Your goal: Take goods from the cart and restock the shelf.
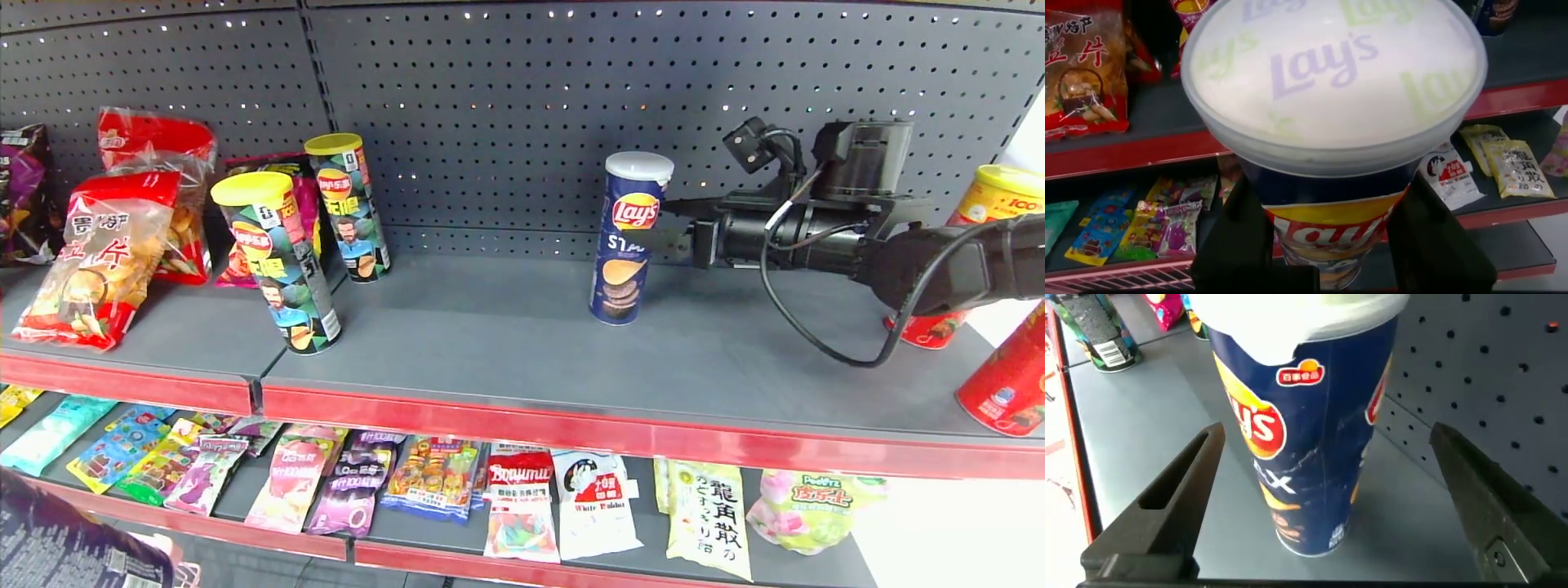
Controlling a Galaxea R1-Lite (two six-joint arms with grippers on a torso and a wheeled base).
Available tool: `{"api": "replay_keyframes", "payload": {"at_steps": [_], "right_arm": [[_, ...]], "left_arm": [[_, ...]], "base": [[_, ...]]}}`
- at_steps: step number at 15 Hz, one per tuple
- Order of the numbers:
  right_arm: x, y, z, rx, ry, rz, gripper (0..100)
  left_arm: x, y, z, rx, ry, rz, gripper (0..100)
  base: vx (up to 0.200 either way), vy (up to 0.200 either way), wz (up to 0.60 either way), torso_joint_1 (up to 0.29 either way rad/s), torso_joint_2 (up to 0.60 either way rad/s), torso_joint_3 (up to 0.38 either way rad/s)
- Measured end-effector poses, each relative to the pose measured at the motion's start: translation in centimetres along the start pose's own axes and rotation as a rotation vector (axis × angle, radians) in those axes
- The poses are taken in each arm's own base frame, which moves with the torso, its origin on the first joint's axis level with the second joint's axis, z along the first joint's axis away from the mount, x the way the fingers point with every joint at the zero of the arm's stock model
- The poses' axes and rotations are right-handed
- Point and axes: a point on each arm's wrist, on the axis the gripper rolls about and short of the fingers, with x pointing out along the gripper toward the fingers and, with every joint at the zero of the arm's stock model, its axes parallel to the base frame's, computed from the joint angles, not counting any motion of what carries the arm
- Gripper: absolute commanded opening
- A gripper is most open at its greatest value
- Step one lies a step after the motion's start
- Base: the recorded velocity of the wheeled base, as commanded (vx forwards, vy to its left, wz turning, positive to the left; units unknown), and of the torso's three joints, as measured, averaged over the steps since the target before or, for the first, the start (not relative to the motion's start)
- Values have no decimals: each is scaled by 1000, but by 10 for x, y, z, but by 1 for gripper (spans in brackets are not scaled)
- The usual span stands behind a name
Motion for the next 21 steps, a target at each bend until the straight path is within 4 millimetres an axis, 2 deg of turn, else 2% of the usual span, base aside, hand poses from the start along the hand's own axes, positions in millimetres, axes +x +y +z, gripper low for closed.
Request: {"api": "replay_keyframes", "payload": {"at_steps": [5, 6, 10, 14, 21], "right_arm": [[14, 3, 2, -11, -14, 26, 100], [16, 2, 3, -13, -18, 27, 0], [25, 3, 0, -14, -16, 37, 0], [26, 17, 0, -16, -6, 54, 0], [-21, 72, 8, 14, 35, 23, 0]], "left_arm": [[0, 0, 0, 1, -2, 5, 0], [0, 0, 0, 1, -3, 5, 0], [-1, 0, -1, 0, -2, 5, 0], [0, 0, -3, -1, 7, 4, 0], [1, 0, -4, -3, 14, 2, 0]], "base": [[0, 0, 0, 0, 0, 0], [0, 0, 0, 0, 0, 0], [0, 0, 0, 0, 0, 0], [0, 0, 0, 0, 0, 0], [0, 0, 0, 0, 0, 0]]}}
